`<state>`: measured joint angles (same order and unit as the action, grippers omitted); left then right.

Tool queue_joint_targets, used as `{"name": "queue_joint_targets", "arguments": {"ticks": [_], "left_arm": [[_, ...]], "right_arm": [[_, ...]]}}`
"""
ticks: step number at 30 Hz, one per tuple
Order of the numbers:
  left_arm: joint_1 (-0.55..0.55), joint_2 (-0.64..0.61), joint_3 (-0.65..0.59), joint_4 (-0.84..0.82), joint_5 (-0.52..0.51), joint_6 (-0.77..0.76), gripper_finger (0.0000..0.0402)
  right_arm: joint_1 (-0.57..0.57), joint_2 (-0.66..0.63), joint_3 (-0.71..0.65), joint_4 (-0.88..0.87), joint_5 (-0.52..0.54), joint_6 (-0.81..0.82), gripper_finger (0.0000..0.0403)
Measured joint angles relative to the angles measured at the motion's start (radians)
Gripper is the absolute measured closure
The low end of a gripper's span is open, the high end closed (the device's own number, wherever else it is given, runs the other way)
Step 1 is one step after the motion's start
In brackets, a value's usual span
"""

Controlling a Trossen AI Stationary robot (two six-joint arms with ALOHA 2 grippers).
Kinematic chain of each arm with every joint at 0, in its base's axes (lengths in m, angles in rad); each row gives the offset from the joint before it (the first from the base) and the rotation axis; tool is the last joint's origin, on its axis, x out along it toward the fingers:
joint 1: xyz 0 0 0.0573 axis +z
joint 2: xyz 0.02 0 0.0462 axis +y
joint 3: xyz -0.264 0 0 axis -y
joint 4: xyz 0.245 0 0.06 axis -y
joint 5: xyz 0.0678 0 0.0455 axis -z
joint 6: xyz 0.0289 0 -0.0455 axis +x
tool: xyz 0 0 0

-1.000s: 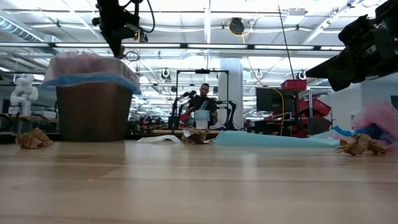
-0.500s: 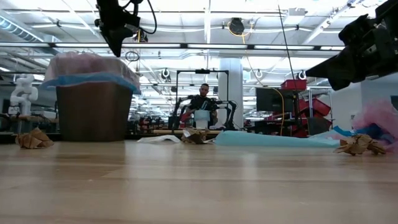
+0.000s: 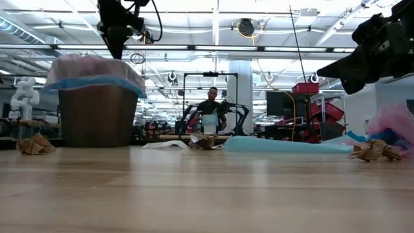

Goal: Place trash/remove bag and relplace
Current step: Put the brown napkin into the trash bin

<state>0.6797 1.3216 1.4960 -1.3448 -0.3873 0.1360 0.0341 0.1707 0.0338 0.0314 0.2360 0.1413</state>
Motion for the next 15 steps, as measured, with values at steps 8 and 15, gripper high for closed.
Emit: {"name": "queue_joint_targets", "arguments": {"ticks": [8, 15], "left_arm": [[-0.107, 0.001, 0.000, 0.197, 0.342, -0.039, 0.0286], [-0.214, 0.089, 0.000, 0.343, 0.352, -0.044, 0.0342]], "right_arm": [[0.000, 0.000, 0.000, 0.007, -0.001, 0.016, 0.0403], [-0.002, 0.000, 0.000, 0.269, -0.006, -0.136, 0.0403]]}}
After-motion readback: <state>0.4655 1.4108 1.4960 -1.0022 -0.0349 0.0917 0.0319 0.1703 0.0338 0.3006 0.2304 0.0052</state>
